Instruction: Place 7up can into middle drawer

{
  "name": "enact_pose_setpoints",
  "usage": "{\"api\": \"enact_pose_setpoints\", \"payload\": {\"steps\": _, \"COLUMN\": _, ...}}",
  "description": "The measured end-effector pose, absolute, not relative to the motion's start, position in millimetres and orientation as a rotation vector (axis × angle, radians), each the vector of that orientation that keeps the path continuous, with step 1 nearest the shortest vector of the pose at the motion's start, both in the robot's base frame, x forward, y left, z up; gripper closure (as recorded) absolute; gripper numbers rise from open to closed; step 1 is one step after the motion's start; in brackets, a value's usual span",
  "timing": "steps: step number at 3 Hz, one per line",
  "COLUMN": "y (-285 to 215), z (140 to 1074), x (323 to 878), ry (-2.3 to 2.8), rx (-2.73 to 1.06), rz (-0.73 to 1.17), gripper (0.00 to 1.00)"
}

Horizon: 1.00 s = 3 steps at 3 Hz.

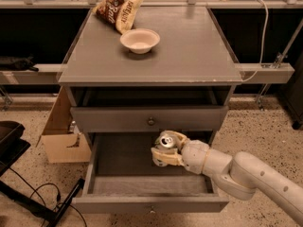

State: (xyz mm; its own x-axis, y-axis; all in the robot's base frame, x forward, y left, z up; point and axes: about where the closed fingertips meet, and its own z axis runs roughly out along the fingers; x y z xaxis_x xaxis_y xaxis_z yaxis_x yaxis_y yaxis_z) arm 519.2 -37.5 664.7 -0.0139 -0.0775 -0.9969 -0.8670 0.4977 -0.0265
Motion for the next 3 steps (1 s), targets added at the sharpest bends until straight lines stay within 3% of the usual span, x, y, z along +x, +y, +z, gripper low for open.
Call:
{"api": "enact_pose_setpoints", "payload": {"steps": 1, "y": -21, "z": 644, "x": 524, "ry": 1.436, "rx": -0.889, "rz": 0.816, "gripper": 1.0}}
{"api": "enact_pose_setpoints", "payload": {"steps": 3, "y": 76, "z": 543, "x": 545, "ry": 1.29, "rx": -1.088, "rz": 0.92, "gripper": 1.0}}
